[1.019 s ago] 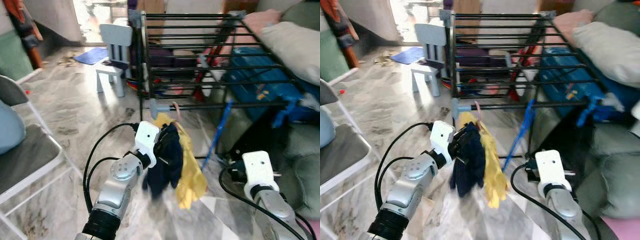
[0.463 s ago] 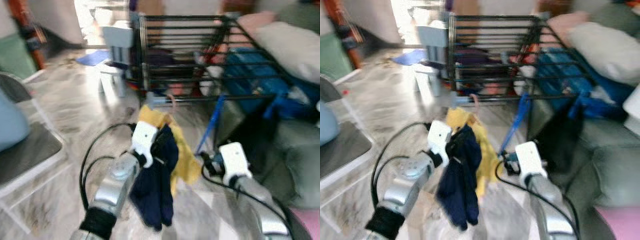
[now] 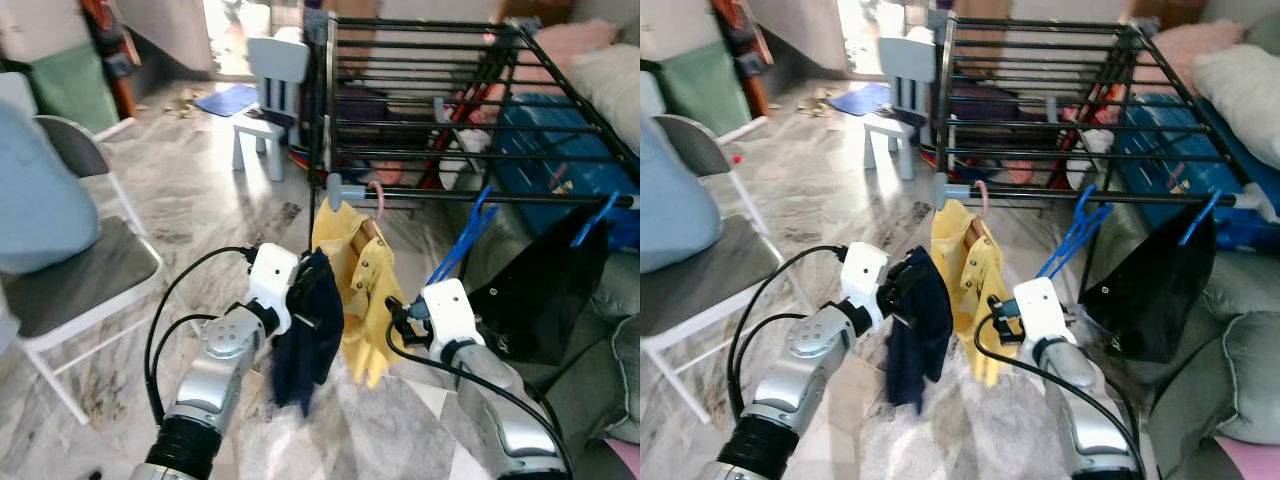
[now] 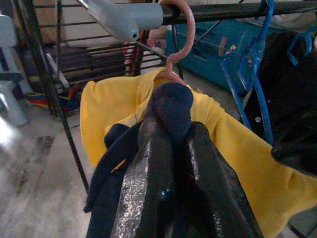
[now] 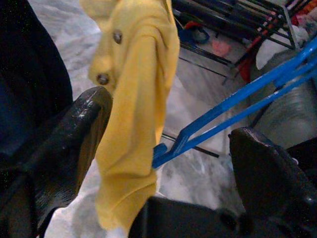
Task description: Hang hanger
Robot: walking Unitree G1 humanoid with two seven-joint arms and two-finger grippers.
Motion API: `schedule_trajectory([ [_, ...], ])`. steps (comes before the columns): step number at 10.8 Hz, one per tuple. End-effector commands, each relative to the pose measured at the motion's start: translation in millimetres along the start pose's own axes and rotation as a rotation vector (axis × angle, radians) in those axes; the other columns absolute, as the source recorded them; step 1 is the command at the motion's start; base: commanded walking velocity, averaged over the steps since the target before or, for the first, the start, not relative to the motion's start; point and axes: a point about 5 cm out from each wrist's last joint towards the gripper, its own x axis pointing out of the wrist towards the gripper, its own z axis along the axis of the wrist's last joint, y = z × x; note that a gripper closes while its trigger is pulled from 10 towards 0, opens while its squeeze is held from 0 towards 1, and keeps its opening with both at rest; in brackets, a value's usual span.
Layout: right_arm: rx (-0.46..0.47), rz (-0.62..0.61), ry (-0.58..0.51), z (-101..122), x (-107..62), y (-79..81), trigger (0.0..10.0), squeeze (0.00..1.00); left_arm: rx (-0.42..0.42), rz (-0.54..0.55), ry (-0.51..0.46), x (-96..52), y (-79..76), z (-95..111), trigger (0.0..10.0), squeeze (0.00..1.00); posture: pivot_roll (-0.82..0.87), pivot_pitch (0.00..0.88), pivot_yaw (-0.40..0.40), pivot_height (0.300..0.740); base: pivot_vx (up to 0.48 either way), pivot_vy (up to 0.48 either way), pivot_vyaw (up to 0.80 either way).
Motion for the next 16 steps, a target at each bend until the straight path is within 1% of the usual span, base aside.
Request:
schedule_trajectory([
  [1,-0.009,-0.018,-0.021,3.9,-0.8,-2.1,10.0,0.0,0.02,-0.007,-0.033,3.6,-0.2,9.2,10.0,0.0,0.0,0.0,-0.028,0.74,0.0,0.0,0.0],
  [3,-0.004,-0.049,-0.036,7.5,0.7,-8.7,10.0,0.0,0.03,-0.003,-0.023,5.9,1.8,8.7,10.0,0.0,0.0,0.0,-0.025,0.74,0.0,0.0,0.0],
  [5,-0.006,-0.067,-0.044,17.2,13.2,-16.2,10.0,0.0,0.043,0.005,-0.009,8.1,9.6,8.5,10.0,0.0,0.01,0.0,-0.02,0.74,0.0,0.0,0.0],
  [6,0.002,-0.08,-0.064,27.2,22.0,-20.8,10.0,0.0,0.052,-0.004,-0.004,8.1,12.2,9.2,10.0,0.0,0.02,0.0,-0.018,0.74,0.0,0.0,0.0],
  [7,0.011,-0.094,-0.064,32.5,28.3,-26.1,10.0,0.0,0.06,-0.006,0.001,7.4,14.8,9.1,10.0,0.0,0.04,0.0,-0.016,0.74,0.0,0.0,0.0],
  [8,0.017,-0.122,-0.052,39.6,37.4,-38.7,10.0,0.0,0.069,-0.007,0.003,6.0,18.6,9.9,10.0,0.0,0.05,0.0,-0.018,0.74,0.0,0.0,0.0],
  [9,0.015,-0.142,-0.062,44.5,40.1,-45.3,10.0,0.0,0.073,-0.007,0.003,4.2,20.3,10.0,10.0,0.0,0.06,0.0,-0.018,0.74,0.0,0.0,0.0],
  [10,0.017,-0.193,-0.043,43.9,40.0,-54.3,10.0,0.0,0.078,-0.01,0.01,2.7,21.3,9.2,10.0,0.0,0.06,0.0,-0.016,0.74,0.0,0.0,0.0],
  [11,0.036,-0.259,0.001,35.2,38.5,-65.4,10.0,0.0,0.083,-0.023,0.02,1.8,20.3,7.5,10.0,0.0,0.06,0.0,-0.014,0.74,0.0,0.0,0.0],
  [12,0.073,-0.278,0.028,27.6,36.6,-69.5,10.0,0.0,0.083,-0.034,0.02,1.6,19.1,7.6,10.0,0.0,0.06,0.0,-0.008,0.74,0.0,0.0,0.0],
  [13,0.089,-0.3,0.052,18.3,31.6,-74.6,10.0,0.0,0.085,-0.051,0.026,2.5,16.8,7.2,10.0,0.0,0.05,0.0,-0.004,0.74,0.0,0.0,0.0],
  [16,0.099,-0.359,0.066,10.0,17.4,-91.8,10.0,0.0,0.078,-0.077,0.027,6.2,12.6,7.1,10.0,0.0,0.04,0.0,-0.001,0.74,0.0,0.0,0.0],
])
